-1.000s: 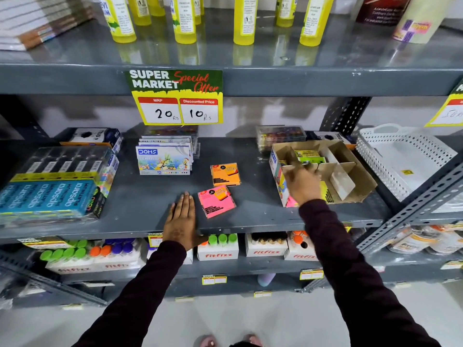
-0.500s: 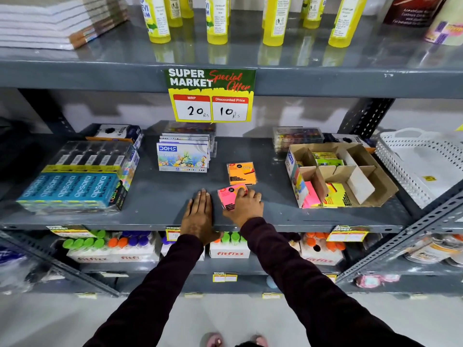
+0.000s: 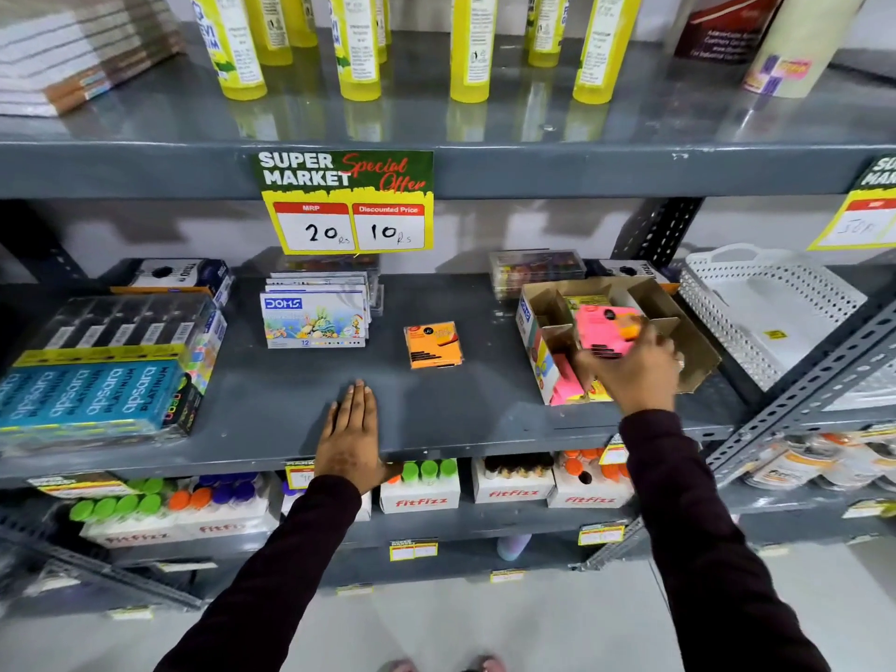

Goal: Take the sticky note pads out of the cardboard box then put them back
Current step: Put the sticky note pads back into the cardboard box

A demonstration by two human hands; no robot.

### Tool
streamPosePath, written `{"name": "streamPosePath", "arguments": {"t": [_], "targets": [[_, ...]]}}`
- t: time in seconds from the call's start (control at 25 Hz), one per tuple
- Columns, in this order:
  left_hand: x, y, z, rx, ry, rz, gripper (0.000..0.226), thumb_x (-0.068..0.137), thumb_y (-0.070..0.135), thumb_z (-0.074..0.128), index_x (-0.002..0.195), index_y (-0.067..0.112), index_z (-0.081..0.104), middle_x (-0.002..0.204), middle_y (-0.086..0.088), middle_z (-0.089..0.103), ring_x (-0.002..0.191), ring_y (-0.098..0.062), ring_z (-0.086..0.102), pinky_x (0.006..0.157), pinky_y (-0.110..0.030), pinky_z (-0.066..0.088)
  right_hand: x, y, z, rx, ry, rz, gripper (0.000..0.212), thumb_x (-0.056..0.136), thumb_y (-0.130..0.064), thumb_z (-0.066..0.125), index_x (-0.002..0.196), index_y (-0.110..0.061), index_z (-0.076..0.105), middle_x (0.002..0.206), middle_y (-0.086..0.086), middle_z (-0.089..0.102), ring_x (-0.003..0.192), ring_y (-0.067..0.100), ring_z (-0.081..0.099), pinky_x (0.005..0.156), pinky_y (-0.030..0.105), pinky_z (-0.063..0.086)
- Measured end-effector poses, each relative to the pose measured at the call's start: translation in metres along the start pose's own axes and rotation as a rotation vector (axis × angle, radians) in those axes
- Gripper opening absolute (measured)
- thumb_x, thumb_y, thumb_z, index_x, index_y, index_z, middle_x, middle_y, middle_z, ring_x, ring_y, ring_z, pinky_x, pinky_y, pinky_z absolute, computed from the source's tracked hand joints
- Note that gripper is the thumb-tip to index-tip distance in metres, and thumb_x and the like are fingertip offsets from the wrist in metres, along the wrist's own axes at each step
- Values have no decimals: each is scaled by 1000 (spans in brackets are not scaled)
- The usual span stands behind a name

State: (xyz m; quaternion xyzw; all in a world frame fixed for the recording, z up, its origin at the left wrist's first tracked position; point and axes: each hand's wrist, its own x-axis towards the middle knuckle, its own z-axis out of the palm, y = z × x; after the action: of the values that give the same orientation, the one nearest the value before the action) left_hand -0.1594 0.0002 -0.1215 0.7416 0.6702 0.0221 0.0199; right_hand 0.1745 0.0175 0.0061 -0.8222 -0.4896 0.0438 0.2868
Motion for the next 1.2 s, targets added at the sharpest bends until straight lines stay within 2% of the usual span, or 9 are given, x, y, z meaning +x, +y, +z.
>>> {"name": "streamPosePath", "arguments": {"t": [0.16, 0.28, 0.44, 0.64, 0.76, 0.96, 1.04, 1.12, 1.2], "targets": [[0, -1, -1, -19, -31, 10, 129, 67, 76, 58, 146, 1, -11, 160, -17, -8, 148, -28, -6, 120, -40, -4, 32, 42, 11, 108, -224, 143, 71, 78, -38, 74, 131, 0, 48, 125, 29, 60, 120, 42, 53, 104, 47, 41], [0, -2, -1, -7, -38, 12, 130, 67, 78, 57, 146, 2, -13, 160, -17, -8, 148, -28, -6, 119, -40, -5, 27, 53, 35, 90, -405, 112, 53, 96, -41, 50, 139, -10, 47, 138, 24, 51, 132, 39, 42, 110, 45, 34], [0, -1, -2, -2, -41, 12, 128, 69, 77, 54, 145, 2, -14, 160, -17, -10, 148, -28, -7, 119, -40, -6, 18, 58, 45, -68, -318, 19, 47, 101, -25, 42, 146, -13, 38, 151, 26, 31, 142, 41, 25, 115, 46, 22], [0, 0, -1, 13, -15, 4, 119, 77, 67, 57, 145, 2, -16, 159, -16, -14, 148, -27, -10, 118, -38, -9, 3, -4, 31, -26, -63, -97, 40, 100, -21, 42, 134, -1, 49, 135, 31, 46, 126, 45, 42, 104, 47, 35], [-1, 0, -1, 16, -11, -4, 117, 77, 64, 59, 145, 3, -15, 160, -15, -10, 148, -27, -7, 119, -38, -6, -20, -58, 43, 114, -110, -271, 36, 99, -18, 44, 130, -4, 53, 129, 29, 52, 120, 43, 48, 96, 43, 40], [0, 1, -6, -6, -58, -15, 122, 74, 71, 56, 145, 5, -17, 160, -14, -13, 148, -26, -9, 122, -40, -2, -33, -129, 103, 2, -566, -312, 51, 97, -36, 48, 135, -3, 48, 138, 21, 52, 133, 34, 41, 112, 41, 32], [-1, 1, -6, -14, -49, -13, 121, 74, 70, 56, 145, 4, -16, 160, -14, -11, 148, -27, -8, 122, -40, -2, -34, -146, 123, -65, -643, -238, 73, 91, -49, 53, 142, 1, 36, 147, 22, 40, 141, 36, 29, 117, 44, 23], [-2, 3, -6, -19, -43, -3, 121, 73, 69, 56, 145, 3, -15, 160, -16, -10, 149, -28, -6, 122, -41, -2, -36, -155, 138, -106, -673, -150, 94, 83, -59, 59, 147, 1, 26, 152, 23, 29, 144, 39, 21, 117, 46, 23], [-2, 3, -7, -28, -30, -2, 121, 73, 68, 57, 146, 2, -13, 160, -16, -8, 149, -28, -4, 121, -41, -2, -43, -158, 149, -168, -606, -114, 95, 80, -56, 64, 147, -1, 25, 151, 23, 29, 143, 39, 22, 113, 47, 30]]}}
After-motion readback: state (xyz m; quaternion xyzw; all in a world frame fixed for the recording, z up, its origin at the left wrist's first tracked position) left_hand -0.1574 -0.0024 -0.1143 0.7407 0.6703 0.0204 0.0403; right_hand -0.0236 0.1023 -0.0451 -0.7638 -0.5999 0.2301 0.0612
